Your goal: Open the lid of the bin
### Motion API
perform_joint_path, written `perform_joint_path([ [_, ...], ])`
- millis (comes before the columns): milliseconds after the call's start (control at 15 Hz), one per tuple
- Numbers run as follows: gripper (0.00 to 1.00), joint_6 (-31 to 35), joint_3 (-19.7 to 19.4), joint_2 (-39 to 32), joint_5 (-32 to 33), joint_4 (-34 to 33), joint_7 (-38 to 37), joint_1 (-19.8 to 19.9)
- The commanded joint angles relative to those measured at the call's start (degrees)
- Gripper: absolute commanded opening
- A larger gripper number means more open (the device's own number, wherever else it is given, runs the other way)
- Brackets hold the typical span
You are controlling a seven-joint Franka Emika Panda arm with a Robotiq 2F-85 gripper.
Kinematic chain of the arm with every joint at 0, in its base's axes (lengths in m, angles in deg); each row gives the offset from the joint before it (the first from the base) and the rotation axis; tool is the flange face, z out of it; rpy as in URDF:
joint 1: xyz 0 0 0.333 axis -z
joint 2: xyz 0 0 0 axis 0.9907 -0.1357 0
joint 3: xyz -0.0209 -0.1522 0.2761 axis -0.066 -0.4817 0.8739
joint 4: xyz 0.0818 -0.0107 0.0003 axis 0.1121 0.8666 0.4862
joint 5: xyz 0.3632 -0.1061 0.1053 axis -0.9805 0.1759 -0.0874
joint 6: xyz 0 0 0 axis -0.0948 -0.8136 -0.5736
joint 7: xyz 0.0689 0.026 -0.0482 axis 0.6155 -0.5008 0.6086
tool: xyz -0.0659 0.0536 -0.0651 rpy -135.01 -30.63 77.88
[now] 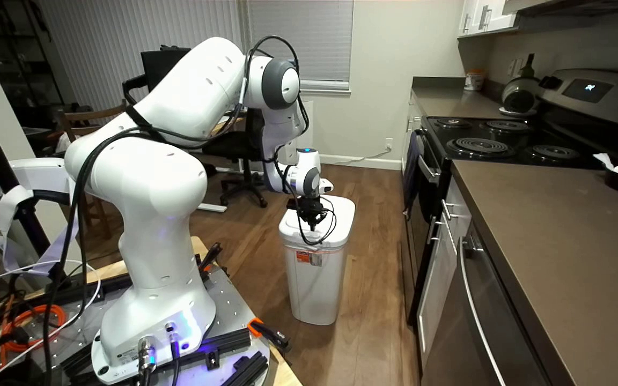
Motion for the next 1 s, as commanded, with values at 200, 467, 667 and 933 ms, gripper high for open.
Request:
perform_joint_path([
  [200, 0.02, -1.55, 4.97, -2.99, -0.63, -3.82, 4.26, 5.52],
  [467, 0.03, -5.8, 7.67, -5.62, -1.07, -7.94, 6.91, 8.32],
  [667, 0.02, -12.6, 8.6, -6.67, -1.56, -11.63, 7.87, 9.1],
  [933, 0.02, -21.12, 7.78, -6.89, -1.51, -15.77, 6.69, 7.98],
])
